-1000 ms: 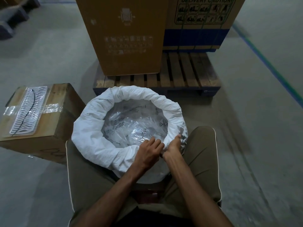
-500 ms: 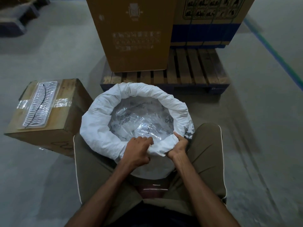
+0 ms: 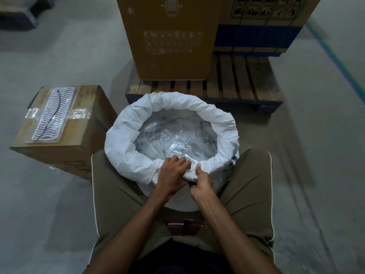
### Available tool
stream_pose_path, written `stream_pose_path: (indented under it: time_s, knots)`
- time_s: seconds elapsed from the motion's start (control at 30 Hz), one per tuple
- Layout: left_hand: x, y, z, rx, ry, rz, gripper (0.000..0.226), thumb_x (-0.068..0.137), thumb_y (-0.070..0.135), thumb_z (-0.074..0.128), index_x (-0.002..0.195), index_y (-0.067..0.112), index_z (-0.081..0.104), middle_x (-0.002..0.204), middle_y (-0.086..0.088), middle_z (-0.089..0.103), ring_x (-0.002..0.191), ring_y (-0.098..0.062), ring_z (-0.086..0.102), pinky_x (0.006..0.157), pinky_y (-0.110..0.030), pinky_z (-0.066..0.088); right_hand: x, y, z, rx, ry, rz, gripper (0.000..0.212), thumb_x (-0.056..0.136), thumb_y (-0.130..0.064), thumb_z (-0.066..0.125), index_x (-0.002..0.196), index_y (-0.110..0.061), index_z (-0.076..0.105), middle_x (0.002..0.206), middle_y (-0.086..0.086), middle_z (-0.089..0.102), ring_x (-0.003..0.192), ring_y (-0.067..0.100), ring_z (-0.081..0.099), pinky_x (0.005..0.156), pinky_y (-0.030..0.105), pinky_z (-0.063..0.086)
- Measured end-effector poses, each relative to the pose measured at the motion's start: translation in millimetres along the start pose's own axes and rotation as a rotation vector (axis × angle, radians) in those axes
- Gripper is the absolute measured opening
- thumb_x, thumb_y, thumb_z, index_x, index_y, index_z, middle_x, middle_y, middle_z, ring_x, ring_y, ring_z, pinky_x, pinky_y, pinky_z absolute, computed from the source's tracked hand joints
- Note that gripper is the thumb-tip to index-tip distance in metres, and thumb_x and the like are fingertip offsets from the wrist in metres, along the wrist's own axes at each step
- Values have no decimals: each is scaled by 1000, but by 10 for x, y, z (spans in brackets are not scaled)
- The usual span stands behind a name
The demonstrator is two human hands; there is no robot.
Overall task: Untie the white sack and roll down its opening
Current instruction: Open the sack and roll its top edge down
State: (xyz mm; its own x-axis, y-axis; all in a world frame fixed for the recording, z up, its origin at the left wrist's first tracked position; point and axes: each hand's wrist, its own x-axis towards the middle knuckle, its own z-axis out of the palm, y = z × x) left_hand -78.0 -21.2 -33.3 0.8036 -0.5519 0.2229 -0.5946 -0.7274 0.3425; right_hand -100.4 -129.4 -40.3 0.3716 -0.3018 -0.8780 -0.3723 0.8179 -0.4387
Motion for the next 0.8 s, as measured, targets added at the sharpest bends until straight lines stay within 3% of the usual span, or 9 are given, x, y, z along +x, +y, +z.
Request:
stream_pose_path:
  time_s: [0.1,0.2,0.27,0.33,0.43,0.53,0.6,0.7,0.8]
  knots:
    - [-34,-24,-216,-203,-42,-53,47,56,20,69,102,23,64,98,9,61,105,-19,57,91,-29,38,-44,19,0,91,-25,33,49,94,-30,71,123,8,62,118,26,69,110,39,68,89,49,57]
    - [-270,180,-379,-414,291,-267,45,66,7,78,109,18,67,111,8,64,119,-17,52,105,-28,38,-5,41,-54,174,-162,120,59,98,-38,61,133,10,55,127,30,64,121,39,62,91,45,57]
    - [-440,395,-401,-611,565,-664,40,76,0,78,109,16,64,109,6,62,112,-17,56,97,-28,44,-30,40,-88,241,-233,147,46,102,-34,55,126,5,58,109,26,72,99,35,72,72,41,63]
    - [-479,491,-425,-1025,758,-1194,32,85,-1,73,108,14,57,100,2,59,100,-19,59,87,-30,49,-44,43,-140,297,-273,155,35,105,-29,49,121,0,60,94,20,74,77,31,75,53,37,61]
    - [-461,415,-356,-1444,783,-1693,7,91,10,66,94,11,60,79,-2,60,67,-17,60,57,-26,48,-70,44,-202,296,-258,139,34,105,-29,48,127,-5,59,108,21,68,90,36,68,50,43,60]
    - [-394,484,-322,-1782,723,-1711,12,97,22,64,105,13,66,102,-11,72,90,-28,69,83,-44,58,-75,19,-284,237,-268,133,28,102,-36,50,107,-10,62,82,14,76,73,31,75,56,40,62]
    - [-341,499,-243,-1864,723,-1678,21,100,25,62,116,11,66,111,-15,71,99,-33,68,97,-55,53,-50,-21,-313,188,-259,131,23,98,-38,54,102,-16,60,70,7,76,67,25,75,70,41,59]
    - [-214,365,-209,-1966,762,-1654,27,105,18,53,128,8,61,124,-16,67,91,-29,65,95,-51,50,-27,-19,-258,116,-263,31,43,89,-32,59,124,-6,62,103,20,76,104,38,68,88,47,53]
    - [-177,169,-190,-2159,749,-1550,37,99,7,42,131,8,61,125,-16,64,96,-31,64,88,-48,55,21,15,-226,-221,-46,-151,85,74,-60,74,138,-8,51,130,17,65,115,36,65,91,47,57]
